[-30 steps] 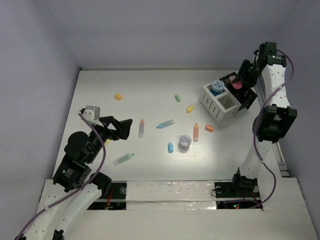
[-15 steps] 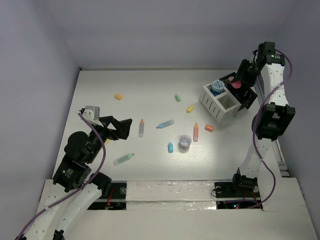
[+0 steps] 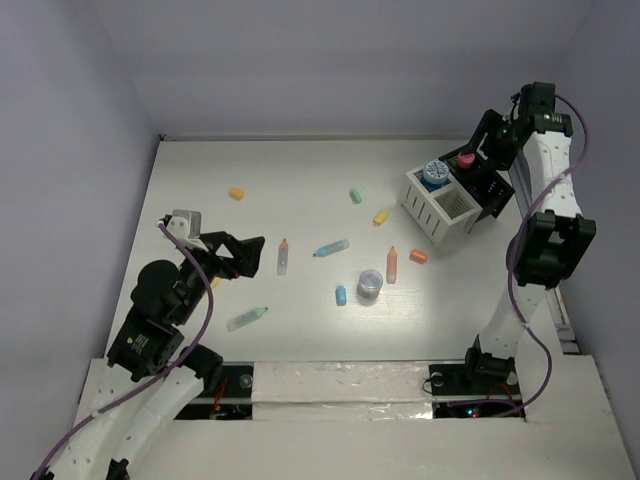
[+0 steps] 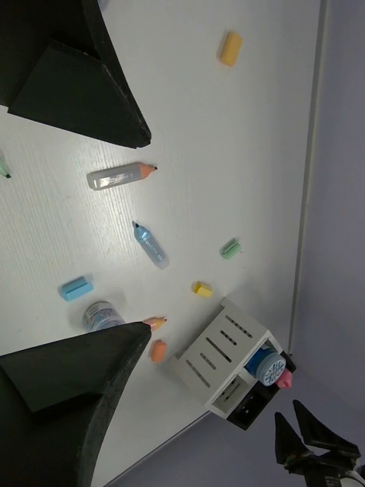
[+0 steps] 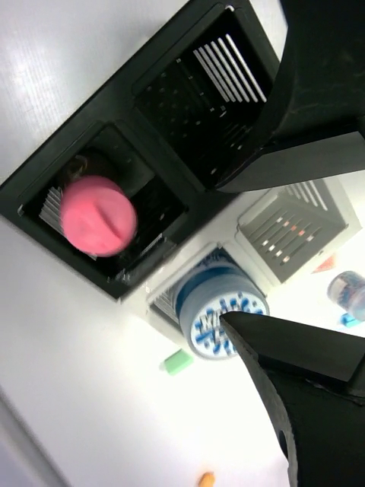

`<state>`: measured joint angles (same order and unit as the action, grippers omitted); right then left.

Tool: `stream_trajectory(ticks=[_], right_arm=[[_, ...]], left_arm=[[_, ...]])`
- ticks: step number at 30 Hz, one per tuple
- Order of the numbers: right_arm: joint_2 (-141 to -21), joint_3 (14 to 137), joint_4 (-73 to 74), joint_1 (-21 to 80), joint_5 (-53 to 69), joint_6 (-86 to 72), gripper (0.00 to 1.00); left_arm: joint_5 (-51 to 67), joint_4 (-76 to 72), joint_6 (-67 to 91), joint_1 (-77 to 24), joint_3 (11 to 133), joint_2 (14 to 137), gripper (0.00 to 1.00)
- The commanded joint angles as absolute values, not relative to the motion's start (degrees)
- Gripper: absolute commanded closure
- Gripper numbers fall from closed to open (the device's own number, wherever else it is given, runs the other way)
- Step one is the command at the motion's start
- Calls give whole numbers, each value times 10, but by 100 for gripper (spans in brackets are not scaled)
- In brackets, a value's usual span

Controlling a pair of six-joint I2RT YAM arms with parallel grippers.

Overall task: Sort the stationery into containers
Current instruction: Place the stationery in the storage box.

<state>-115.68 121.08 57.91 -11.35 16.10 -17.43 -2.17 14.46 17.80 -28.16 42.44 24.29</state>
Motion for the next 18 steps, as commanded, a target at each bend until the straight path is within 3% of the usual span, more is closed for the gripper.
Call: stream_trajectory(ticks=[1, 4, 7, 8, 12, 15, 18], right_arm=[[-1049, 1140, 457, -118, 192, -182, 30], [-960, 1063, 376, -91, 207, -188, 42], [-871, 948, 310, -32, 214, -190, 76], [-851, 894, 289, -11, 207, -187, 78], [-764, 763, 244, 115, 159, -193, 77], [-709, 692, 227, 213, 101, -204, 68], [-684, 612, 228, 306, 55, -222, 51]], left_arm=[[-18, 125, 171, -278, 423, 254, 1], [-20, 127, 170, -278, 424, 259, 1], [-21, 126, 170, -272, 424, 264, 1], [-23, 126, 170, -267, 424, 264, 1], [-27, 126, 174, -262, 422, 275, 1], [-48, 131, 180, -262, 422, 288, 1], [-83, 140, 198, -262, 422, 299, 1]])
